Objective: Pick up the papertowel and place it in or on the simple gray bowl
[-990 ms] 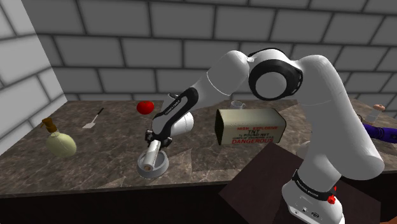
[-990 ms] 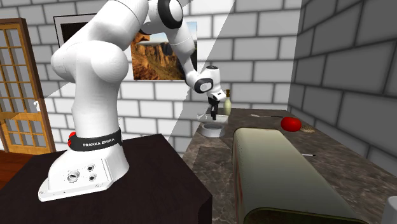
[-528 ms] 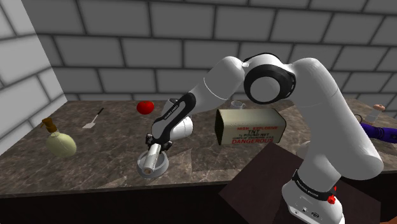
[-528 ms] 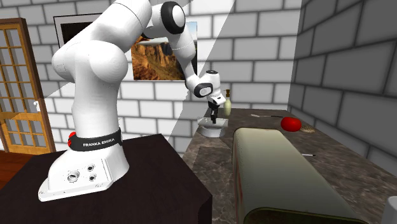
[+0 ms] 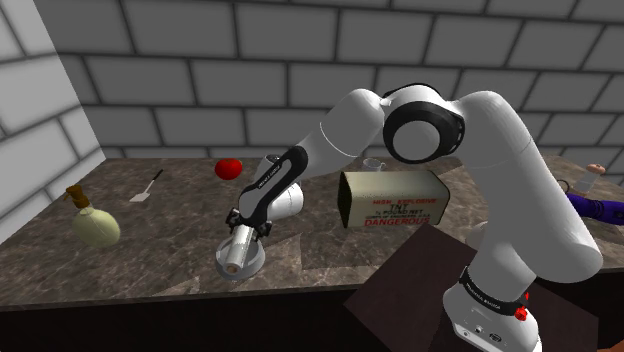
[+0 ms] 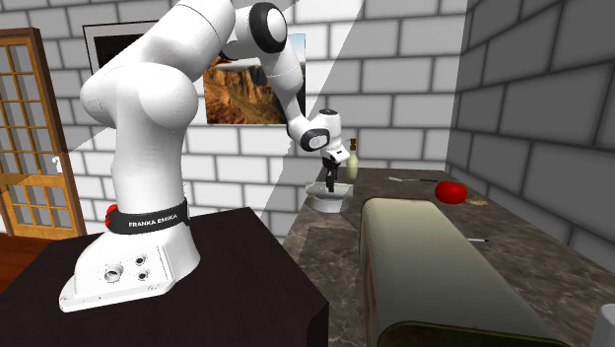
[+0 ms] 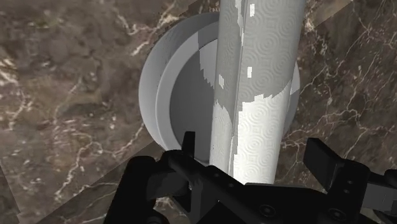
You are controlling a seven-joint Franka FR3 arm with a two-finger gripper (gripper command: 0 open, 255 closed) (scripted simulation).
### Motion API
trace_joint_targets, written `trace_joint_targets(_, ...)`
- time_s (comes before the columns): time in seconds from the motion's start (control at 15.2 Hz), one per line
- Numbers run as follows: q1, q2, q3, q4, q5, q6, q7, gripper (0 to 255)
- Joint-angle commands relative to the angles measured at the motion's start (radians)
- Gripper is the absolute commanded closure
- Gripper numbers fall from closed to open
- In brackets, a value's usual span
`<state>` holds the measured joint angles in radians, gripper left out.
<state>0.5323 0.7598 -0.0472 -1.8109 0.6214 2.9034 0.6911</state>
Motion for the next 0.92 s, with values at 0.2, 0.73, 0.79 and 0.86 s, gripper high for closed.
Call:
trace_joint_targets(0.2, 0.007, -0.073, -0.014, -0.061, -0.004, -0.016, 0.003, 0)
trace_joint_targets(0.73, 0.016, -0.139, -0.030, -0.110, -0.013, -0.034, 0.010, 0)
trace_joint_targets(0.79, 0.016, -0.139, -0.030, -0.110, -0.013, -0.034, 0.010, 0)
trace_joint_targets(0.86, 0.016, -0.139, -0.030, -0.110, -0.013, -0.034, 0.010, 0)
